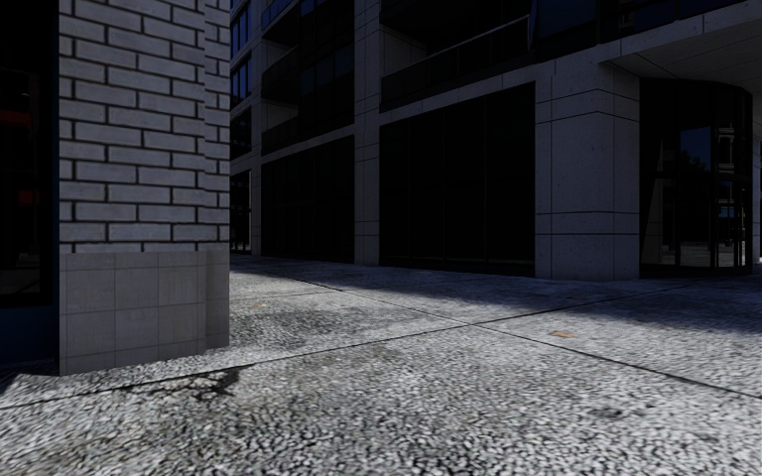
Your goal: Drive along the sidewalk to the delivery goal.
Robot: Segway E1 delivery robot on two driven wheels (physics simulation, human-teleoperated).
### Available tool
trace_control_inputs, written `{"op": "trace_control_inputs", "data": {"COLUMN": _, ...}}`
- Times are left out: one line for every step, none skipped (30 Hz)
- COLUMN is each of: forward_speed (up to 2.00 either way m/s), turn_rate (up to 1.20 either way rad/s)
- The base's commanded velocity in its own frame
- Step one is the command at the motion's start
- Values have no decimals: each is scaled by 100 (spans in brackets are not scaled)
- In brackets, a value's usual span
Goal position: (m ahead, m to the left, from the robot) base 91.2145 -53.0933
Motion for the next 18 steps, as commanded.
{"op": "trace_control_inputs", "data": {"forward_speed": 0, "turn_rate": 0}}
{"op": "trace_control_inputs", "data": {"forward_speed": 0, "turn_rate": 0}}
{"op": "trace_control_inputs", "data": {"forward_speed": 0, "turn_rate": 0}}
{"op": "trace_control_inputs", "data": {"forward_speed": 0, "turn_rate": 0}}
{"op": "trace_control_inputs", "data": {"forward_speed": 0, "turn_rate": 0}}
{"op": "trace_control_inputs", "data": {"forward_speed": 0, "turn_rate": 0}}
{"op": "trace_control_inputs", "data": {"forward_speed": 0, "turn_rate": 0}}
{"op": "trace_control_inputs", "data": {"forward_speed": 0, "turn_rate": 0}}
{"op": "trace_control_inputs", "data": {"forward_speed": 0, "turn_rate": 0}}
{"op": "trace_control_inputs", "data": {"forward_speed": 0, "turn_rate": 0}}
{"op": "trace_control_inputs", "data": {"forward_speed": 0, "turn_rate": 0}}
{"op": "trace_control_inputs", "data": {"forward_speed": 0, "turn_rate": 0}}
{"op": "trace_control_inputs", "data": {"forward_speed": 0, "turn_rate": 0}}
{"op": "trace_control_inputs", "data": {"forward_speed": 0, "turn_rate": 0}}
{"op": "trace_control_inputs", "data": {"forward_speed": 0, "turn_rate": 0}}
{"op": "trace_control_inputs", "data": {"forward_speed": 0, "turn_rate": 0}}
{"op": "trace_control_inputs", "data": {"forward_speed": 0, "turn_rate": 0}}
{"op": "trace_control_inputs", "data": {"forward_speed": 0, "turn_rate": 0}}
